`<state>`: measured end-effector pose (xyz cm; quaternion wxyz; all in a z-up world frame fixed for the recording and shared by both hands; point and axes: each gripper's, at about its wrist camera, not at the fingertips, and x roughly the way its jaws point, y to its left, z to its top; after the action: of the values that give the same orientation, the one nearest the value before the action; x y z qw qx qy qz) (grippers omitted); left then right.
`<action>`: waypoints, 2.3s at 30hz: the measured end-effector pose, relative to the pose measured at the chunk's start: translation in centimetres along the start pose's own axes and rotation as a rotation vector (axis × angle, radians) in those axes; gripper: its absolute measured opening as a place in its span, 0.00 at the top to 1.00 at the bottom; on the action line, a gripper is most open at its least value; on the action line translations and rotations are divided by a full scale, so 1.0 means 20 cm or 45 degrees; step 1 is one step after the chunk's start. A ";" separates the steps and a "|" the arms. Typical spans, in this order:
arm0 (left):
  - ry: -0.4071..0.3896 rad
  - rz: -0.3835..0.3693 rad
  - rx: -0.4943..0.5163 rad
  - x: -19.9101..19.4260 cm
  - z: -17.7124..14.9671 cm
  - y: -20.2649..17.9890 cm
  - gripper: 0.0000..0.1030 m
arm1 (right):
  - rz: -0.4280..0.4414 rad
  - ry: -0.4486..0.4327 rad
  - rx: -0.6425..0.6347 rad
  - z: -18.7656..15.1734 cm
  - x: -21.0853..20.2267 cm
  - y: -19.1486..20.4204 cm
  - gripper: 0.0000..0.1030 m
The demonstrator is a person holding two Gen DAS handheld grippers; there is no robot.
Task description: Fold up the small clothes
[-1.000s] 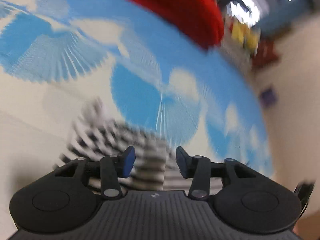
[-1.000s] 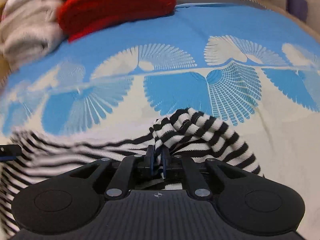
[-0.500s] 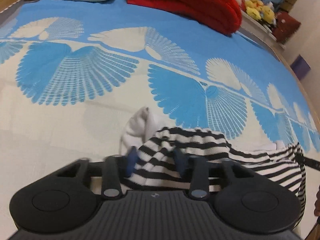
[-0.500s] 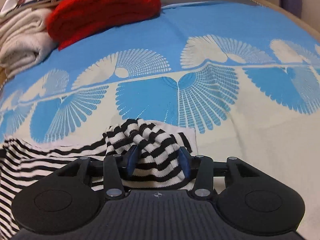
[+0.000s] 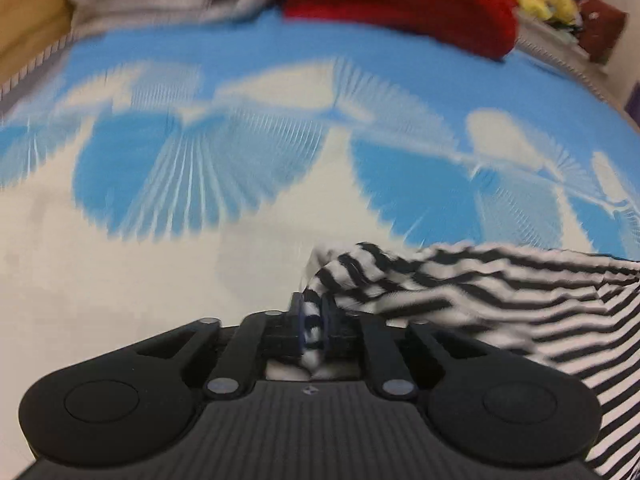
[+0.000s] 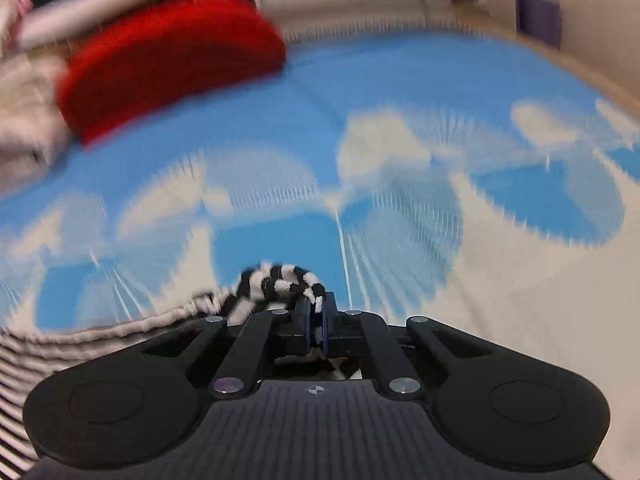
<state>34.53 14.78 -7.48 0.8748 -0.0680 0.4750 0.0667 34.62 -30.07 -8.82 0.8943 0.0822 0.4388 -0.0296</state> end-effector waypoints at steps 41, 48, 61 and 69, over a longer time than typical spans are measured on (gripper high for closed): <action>0.364 -0.030 -0.155 -0.49 -0.51 0.25 0.57 | -0.021 0.383 0.380 -0.54 -0.55 -0.47 0.63; 0.306 0.083 0.047 -0.50 -0.49 0.13 0.99 | -0.017 0.355 0.285 -0.53 -0.53 -0.41 0.93; 0.244 0.291 0.020 -0.55 -0.45 0.17 0.80 | -0.183 0.220 0.415 -0.50 -0.62 -0.53 1.00; 0.100 0.103 0.004 -0.63 -0.41 0.05 0.65 | -0.033 0.315 0.426 -0.51 -0.53 -0.46 0.54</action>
<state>20.84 13.57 -1.44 0.8522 -0.0499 0.5115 0.0984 19.08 -37.51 -7.70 0.8072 0.2270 0.5351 -0.1031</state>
